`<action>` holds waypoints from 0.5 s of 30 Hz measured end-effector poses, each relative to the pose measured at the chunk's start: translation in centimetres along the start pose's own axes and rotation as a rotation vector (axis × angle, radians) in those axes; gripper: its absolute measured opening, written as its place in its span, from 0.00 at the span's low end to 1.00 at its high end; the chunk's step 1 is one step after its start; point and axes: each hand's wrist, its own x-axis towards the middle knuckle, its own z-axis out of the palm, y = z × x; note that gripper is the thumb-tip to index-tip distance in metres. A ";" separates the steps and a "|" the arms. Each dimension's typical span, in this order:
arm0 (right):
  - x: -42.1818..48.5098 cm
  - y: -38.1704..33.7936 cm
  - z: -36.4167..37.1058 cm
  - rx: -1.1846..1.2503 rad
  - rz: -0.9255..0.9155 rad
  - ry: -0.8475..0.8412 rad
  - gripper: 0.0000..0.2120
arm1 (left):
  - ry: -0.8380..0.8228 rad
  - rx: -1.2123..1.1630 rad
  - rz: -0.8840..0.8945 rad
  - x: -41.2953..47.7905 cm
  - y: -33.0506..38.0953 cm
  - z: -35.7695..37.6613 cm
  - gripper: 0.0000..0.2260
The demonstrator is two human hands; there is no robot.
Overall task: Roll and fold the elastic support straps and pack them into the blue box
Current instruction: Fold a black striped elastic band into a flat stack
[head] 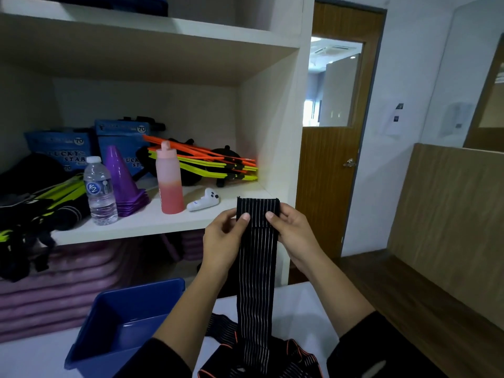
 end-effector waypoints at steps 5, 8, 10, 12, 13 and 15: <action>-0.4 0.3 1.9 -0.098 -0.019 -0.080 0.10 | 0.060 -0.019 0.055 -1.5 0.1 -2.5 0.09; -0.5 1.0 4.3 -0.166 0.002 -0.135 0.10 | 0.149 -0.062 0.023 -2.2 0.4 -5.3 0.07; -0.8 1.4 6.4 -0.205 0.001 -0.174 0.10 | 0.199 -0.051 0.011 -2.6 0.3 -7.8 0.07; -1.2 1.6 8.9 -0.216 -0.015 -0.212 0.08 | 0.217 -0.001 0.031 -3.2 0.5 -10.6 0.08; -1.6 1.7 10.3 -0.217 -0.028 -0.231 0.08 | 0.217 0.027 0.052 -3.7 0.7 -12.1 0.08; -2.5 1.7 13.2 -0.229 -0.040 -0.268 0.08 | 0.216 0.096 0.092 -4.7 1.2 -15.1 0.10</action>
